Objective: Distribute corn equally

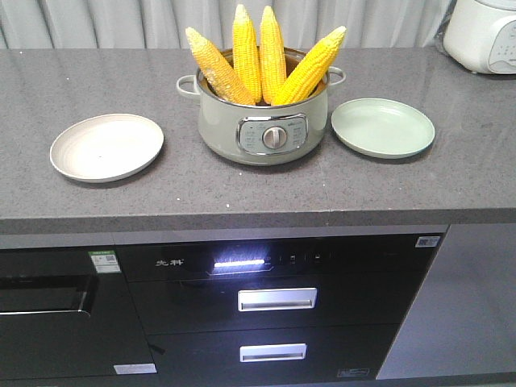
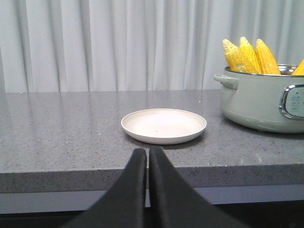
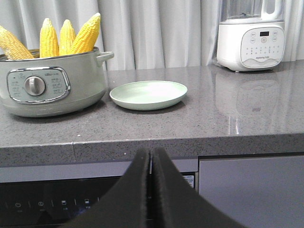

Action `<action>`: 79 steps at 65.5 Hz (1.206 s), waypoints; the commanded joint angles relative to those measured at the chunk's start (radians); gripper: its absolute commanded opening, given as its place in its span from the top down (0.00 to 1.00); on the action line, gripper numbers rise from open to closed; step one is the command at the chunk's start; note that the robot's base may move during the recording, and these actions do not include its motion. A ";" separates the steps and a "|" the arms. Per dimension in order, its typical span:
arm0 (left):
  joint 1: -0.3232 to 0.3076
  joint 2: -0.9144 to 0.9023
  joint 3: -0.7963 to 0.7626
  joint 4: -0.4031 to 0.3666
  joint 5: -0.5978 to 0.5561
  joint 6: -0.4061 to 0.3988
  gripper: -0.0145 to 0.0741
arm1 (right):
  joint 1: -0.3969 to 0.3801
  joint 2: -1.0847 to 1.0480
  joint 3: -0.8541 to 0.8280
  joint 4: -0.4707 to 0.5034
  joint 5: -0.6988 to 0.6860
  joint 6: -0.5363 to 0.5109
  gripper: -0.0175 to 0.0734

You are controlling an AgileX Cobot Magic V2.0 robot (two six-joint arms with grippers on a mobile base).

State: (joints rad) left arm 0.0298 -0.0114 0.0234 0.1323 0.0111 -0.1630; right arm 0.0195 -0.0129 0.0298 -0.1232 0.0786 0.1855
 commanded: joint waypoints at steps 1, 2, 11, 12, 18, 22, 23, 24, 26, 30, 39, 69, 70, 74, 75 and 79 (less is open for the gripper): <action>-0.003 -0.014 0.013 -0.009 -0.069 -0.002 0.84 | -0.006 -0.001 0.010 -0.004 -0.079 0.000 0.81; -0.003 -0.014 0.013 -0.009 -0.069 -0.002 0.84 | -0.006 -0.001 0.010 -0.004 -0.079 0.000 0.81; -0.003 -0.014 0.013 -0.009 -0.069 -0.002 0.84 | -0.006 -0.001 0.010 -0.004 -0.079 0.000 0.81; -0.003 -0.014 0.013 -0.009 -0.069 -0.002 0.84 | -0.006 -0.001 0.010 -0.004 -0.079 0.000 0.81; -0.003 -0.014 0.013 -0.009 -0.069 -0.002 0.84 | -0.006 -0.001 0.010 -0.004 -0.079 0.000 0.81; -0.003 -0.014 0.013 -0.009 -0.069 -0.002 0.84 | -0.006 -0.001 0.010 -0.004 -0.079 0.000 0.81; -0.003 -0.014 0.013 -0.009 -0.069 -0.002 0.84 | -0.006 -0.001 0.010 -0.004 -0.079 0.000 0.81; -0.003 -0.014 0.013 -0.009 -0.069 -0.002 0.84 | -0.006 -0.001 0.010 -0.004 -0.079 0.000 0.81; -0.003 -0.014 0.013 -0.009 -0.069 -0.002 0.84 | -0.006 -0.001 0.010 -0.004 -0.079 0.000 0.81; -0.003 -0.014 0.013 -0.009 -0.069 -0.002 0.84 | -0.006 -0.001 0.010 -0.004 -0.079 0.000 0.81; -0.003 -0.014 0.013 -0.009 -0.069 -0.002 0.84 | -0.006 -0.001 0.010 -0.004 -0.079 0.000 0.81; -0.003 -0.014 0.013 -0.009 -0.069 -0.002 0.84 | -0.006 -0.001 0.010 -0.004 -0.079 0.000 0.81; -0.003 -0.014 0.013 -0.009 -0.069 -0.002 0.84 | -0.006 -0.001 0.010 -0.004 -0.079 0.000 0.81; -0.003 -0.014 0.013 -0.009 -0.069 -0.002 0.84 | -0.006 -0.001 0.010 -0.004 -0.079 0.000 0.81; -0.003 -0.014 0.013 -0.009 -0.069 -0.002 0.84 | -0.006 -0.001 0.010 -0.004 -0.079 0.000 0.81; -0.003 -0.014 0.013 -0.009 -0.069 -0.002 0.84 | -0.006 -0.001 0.010 -0.004 -0.079 0.000 0.81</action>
State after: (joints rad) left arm 0.0298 -0.0114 0.0234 0.1323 0.0111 -0.1630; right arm 0.0195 -0.0129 0.0298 -0.1232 0.0786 0.1855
